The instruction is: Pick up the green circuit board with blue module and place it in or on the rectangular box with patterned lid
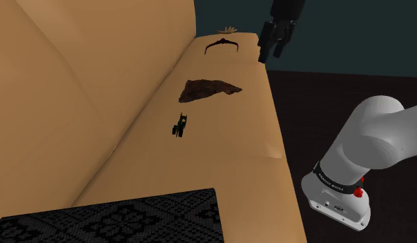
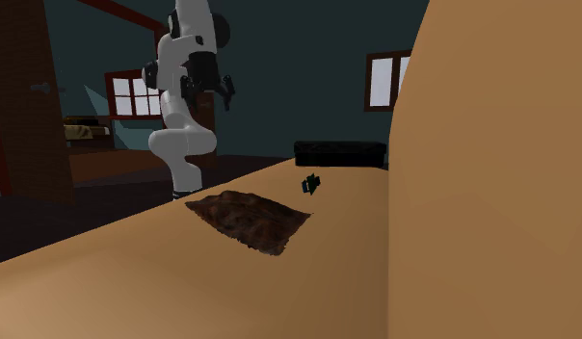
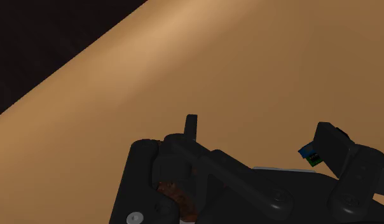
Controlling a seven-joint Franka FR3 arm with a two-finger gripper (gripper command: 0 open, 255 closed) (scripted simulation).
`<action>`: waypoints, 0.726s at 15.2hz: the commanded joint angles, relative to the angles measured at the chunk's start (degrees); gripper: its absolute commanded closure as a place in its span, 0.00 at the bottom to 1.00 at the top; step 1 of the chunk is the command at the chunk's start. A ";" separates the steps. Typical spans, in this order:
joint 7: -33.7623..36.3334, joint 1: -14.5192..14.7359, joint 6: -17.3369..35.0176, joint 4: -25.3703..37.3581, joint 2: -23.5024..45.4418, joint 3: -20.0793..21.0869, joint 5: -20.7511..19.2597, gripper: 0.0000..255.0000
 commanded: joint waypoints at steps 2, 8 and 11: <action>0.72 0.39 1.74 -0.94 0.45 0.96 0.62 0.00; 4.88 2.75 12.53 -5.01 4.92 6.90 4.08 0.00; 6.95 3.82 18.06 -6.00 8.30 9.96 5.46 0.00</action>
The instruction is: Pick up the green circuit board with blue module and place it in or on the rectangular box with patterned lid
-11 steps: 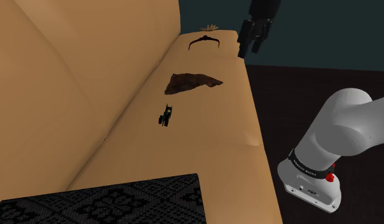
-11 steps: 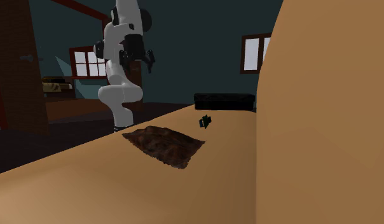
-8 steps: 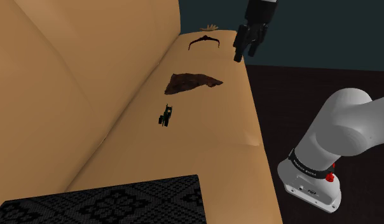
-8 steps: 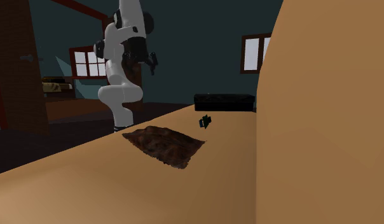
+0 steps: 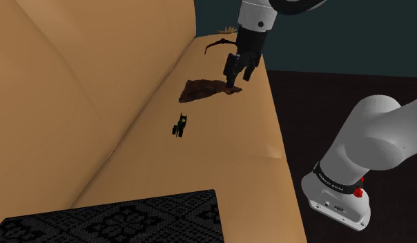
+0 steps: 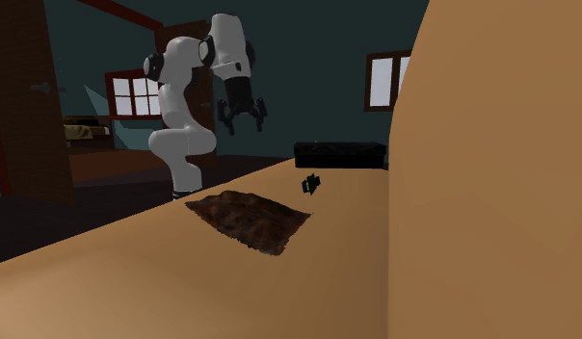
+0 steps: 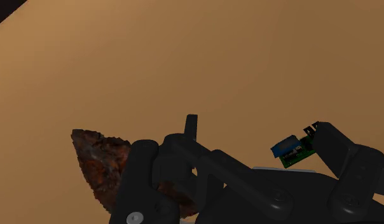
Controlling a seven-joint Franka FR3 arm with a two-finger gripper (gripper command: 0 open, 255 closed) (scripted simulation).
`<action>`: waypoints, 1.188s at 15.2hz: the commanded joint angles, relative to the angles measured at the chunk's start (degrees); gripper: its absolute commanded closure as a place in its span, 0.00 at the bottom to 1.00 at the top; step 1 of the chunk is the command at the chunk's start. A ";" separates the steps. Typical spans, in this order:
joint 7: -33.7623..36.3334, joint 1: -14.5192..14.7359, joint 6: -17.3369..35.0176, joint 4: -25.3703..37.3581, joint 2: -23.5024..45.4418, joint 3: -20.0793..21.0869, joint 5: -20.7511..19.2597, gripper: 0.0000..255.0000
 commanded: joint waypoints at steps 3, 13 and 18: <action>2.79 1.21 7.51 -0.46 5.35 4.05 1.42 0.00; 12.04 1.89 24.62 3.84 23.16 14.57 -0.78 0.00; 16.54 1.39 29.71 6.45 30.21 17.77 -4.62 0.00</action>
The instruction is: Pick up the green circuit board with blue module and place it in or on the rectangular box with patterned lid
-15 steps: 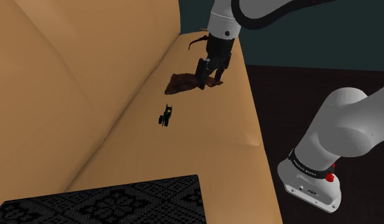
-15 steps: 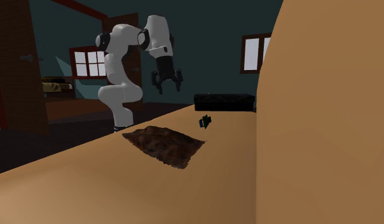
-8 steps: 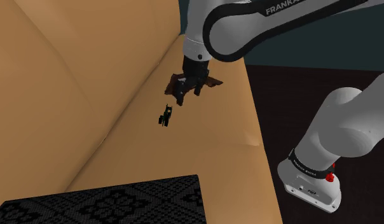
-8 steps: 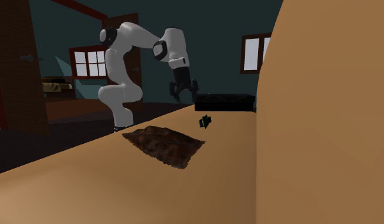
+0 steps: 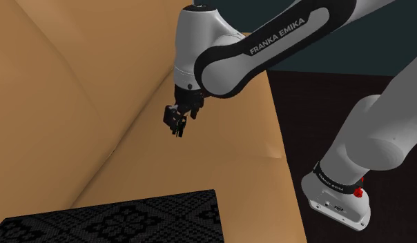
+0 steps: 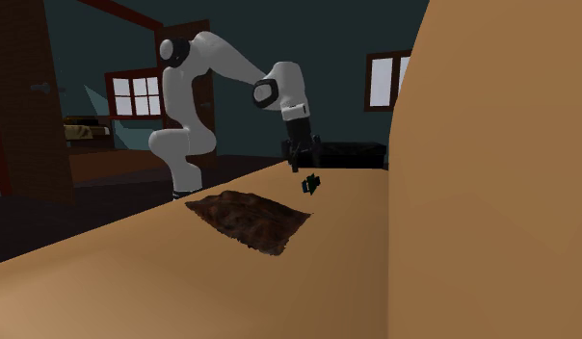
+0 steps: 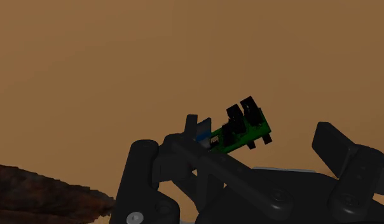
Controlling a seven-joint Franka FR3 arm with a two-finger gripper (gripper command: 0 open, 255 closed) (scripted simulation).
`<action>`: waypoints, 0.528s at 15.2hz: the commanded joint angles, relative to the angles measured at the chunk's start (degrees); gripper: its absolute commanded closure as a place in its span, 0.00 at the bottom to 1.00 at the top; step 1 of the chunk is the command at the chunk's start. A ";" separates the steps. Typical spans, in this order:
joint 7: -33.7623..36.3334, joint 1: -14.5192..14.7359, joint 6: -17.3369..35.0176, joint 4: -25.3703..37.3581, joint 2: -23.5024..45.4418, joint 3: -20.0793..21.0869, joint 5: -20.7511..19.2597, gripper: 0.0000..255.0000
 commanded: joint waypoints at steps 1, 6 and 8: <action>0.70 -0.12 1.73 -0.24 1.45 0.43 -0.77 0.00; 2.34 -0.55 6.09 -1.03 5.30 1.10 -3.04 0.00; 2.34 -0.53 6.09 -1.03 5.30 1.09 -3.04 0.00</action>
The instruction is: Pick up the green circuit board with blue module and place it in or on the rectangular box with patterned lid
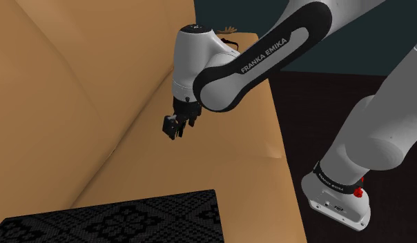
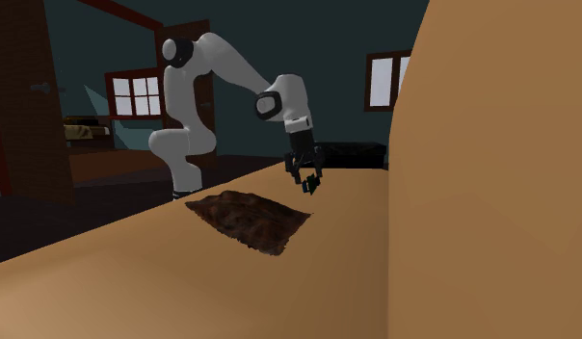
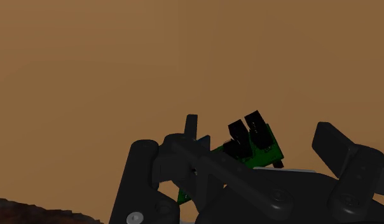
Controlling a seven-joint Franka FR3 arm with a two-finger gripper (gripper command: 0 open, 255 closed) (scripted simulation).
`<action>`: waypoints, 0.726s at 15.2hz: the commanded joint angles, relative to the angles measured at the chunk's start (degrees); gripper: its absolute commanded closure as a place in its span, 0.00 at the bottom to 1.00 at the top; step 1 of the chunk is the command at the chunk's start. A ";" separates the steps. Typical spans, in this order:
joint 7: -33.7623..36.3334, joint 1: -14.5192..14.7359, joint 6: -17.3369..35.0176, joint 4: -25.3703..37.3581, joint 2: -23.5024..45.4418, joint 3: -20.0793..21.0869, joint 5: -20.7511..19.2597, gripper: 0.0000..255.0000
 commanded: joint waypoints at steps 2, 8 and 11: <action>0.05 -0.03 0.27 -0.06 0.19 0.01 -0.12 0.00; 0.05 -0.03 0.25 -0.06 0.18 0.01 -0.11 1.00; 0.05 -0.03 0.25 -0.06 0.18 0.01 -0.11 1.00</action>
